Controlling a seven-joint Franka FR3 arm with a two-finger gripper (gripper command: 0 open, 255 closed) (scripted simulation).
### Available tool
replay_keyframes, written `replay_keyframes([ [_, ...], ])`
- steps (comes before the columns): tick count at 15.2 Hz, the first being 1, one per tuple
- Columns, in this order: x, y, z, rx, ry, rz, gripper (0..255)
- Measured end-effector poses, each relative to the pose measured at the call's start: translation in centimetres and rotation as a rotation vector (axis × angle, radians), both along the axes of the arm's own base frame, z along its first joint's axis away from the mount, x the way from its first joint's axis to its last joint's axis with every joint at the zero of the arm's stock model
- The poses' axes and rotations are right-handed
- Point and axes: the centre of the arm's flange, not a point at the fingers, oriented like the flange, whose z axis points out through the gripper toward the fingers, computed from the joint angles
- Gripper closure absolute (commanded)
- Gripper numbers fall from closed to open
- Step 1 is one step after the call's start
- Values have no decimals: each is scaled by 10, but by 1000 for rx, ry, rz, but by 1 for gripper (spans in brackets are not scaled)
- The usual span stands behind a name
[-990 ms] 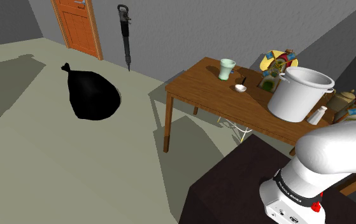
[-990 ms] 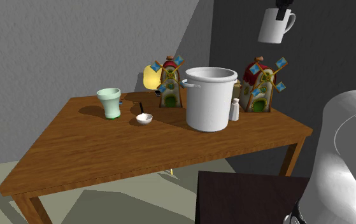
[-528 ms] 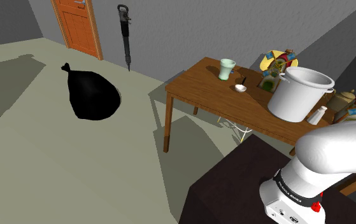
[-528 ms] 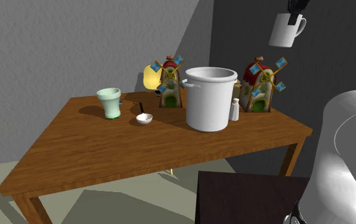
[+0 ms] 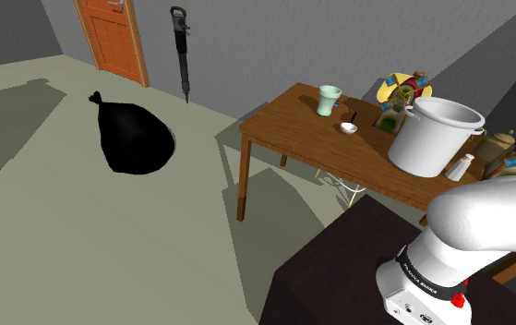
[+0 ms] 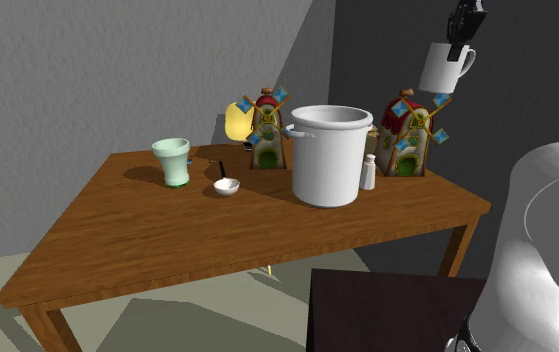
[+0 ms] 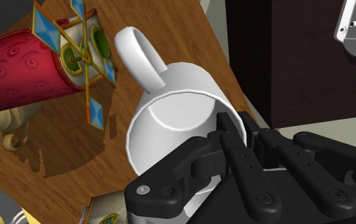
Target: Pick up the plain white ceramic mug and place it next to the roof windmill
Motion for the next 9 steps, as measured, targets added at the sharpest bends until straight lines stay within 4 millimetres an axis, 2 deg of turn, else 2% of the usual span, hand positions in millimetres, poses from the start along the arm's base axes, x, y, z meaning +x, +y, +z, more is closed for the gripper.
replay_keyframes([
  [9,-1,0,-47,0,0,0,255],
])
